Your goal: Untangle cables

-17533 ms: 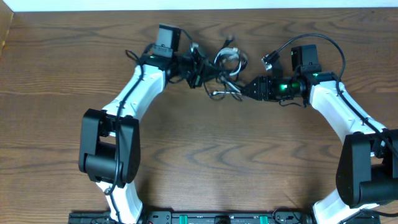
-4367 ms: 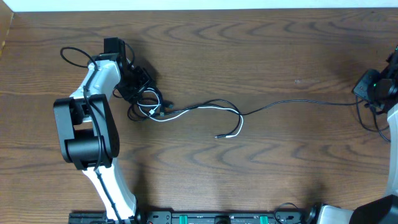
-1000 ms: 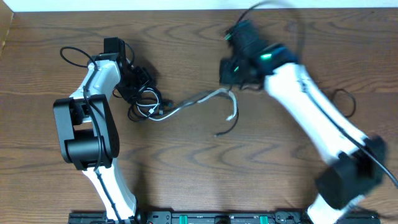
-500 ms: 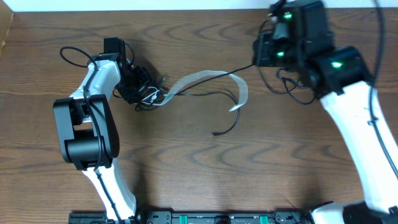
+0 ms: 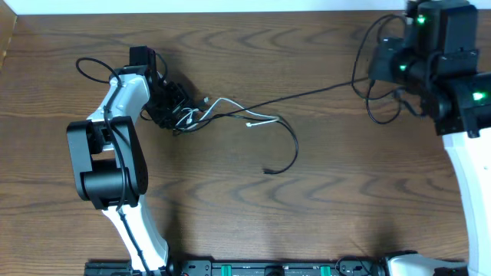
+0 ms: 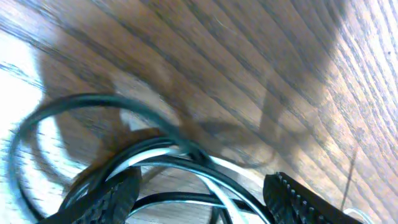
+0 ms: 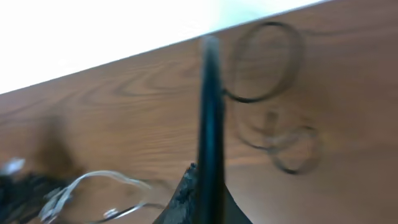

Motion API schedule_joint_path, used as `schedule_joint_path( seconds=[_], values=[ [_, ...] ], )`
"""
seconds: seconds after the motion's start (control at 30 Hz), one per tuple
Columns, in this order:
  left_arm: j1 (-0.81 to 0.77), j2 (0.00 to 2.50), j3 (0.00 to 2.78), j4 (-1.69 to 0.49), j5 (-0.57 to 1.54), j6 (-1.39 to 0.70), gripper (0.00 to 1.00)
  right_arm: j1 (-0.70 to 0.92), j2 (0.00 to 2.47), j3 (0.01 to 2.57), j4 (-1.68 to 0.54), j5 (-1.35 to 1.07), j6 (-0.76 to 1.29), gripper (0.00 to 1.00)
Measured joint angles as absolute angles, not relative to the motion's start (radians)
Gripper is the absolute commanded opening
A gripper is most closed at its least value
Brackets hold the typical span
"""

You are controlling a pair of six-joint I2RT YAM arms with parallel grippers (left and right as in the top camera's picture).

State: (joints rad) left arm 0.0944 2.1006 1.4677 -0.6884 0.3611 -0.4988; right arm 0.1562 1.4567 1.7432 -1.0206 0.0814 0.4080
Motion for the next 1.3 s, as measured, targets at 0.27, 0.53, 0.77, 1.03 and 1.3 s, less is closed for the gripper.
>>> schedule_joint_path(
  seconds=[0.27, 0.53, 0.77, 1.03, 1.3],
  values=[
    [0.083, 2.101, 1.468, -0.693, 0.392, -0.503, 0.70, -0.019, 1.458, 1.740, -1.046, 0.197, 0.408, 0.01],
    [0.076, 2.101, 1.468, -0.699, 0.413, -0.513, 0.70, -0.194, 1.466, 1.738, -1.050, 0.201, 0.408, 0.01],
    [0.075, 2.101, 1.468, -0.699, 0.412, -0.521, 0.77, -0.324, 1.499, 1.738, -1.044, 0.172, 0.435, 0.01],
    [0.086, 2.098, 1.468, -0.715, 0.338, -0.521, 0.84, -0.371, 1.620, 1.738, -1.079, 0.017, 0.357, 0.01],
    [0.213, 2.096, 1.469, -0.755, 0.369, -0.557, 0.84, -0.372, 1.801, 1.738, -1.160, -0.129, 0.292, 0.01]
  ],
)
